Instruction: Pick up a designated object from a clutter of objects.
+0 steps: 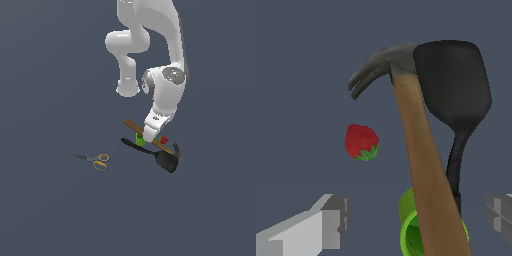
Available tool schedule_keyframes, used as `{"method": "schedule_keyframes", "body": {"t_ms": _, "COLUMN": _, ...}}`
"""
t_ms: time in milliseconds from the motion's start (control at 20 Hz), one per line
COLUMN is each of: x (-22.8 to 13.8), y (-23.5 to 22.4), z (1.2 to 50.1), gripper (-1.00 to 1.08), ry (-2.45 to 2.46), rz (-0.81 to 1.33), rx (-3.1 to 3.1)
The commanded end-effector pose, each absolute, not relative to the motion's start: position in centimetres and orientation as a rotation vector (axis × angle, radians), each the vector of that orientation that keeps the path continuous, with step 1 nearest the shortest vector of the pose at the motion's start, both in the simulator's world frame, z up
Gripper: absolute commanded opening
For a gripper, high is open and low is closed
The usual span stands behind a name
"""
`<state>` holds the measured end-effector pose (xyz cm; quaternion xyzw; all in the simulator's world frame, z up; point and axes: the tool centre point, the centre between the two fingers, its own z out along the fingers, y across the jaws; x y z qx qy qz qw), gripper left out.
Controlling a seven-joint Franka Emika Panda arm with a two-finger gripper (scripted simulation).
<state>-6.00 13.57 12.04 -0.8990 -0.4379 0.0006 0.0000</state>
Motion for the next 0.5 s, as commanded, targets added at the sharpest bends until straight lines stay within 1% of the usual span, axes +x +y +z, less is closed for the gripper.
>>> {"method": "schedule_keyframes", "body": {"t_ms": 0, "x": -6.0, "y": 13.5, "z": 11.9, "gripper": 1.0, "ry": -1.375, "rz": 0.001, "rx": -2.825}}
{"method": "schedule_keyframes", "body": {"t_ms": 200, "x": -6.0, "y": 13.6, "z": 11.0, "gripper": 1.0, "ry": -1.377, "rz": 0.001, "rx": -2.823}}
{"method": "schedule_keyframes", "body": {"t_ms": 450, "x": -6.1, "y": 13.6, "z": 8.7, "gripper": 1.0, "ry": -1.382, "rz": 0.0, "rx": -2.821}}
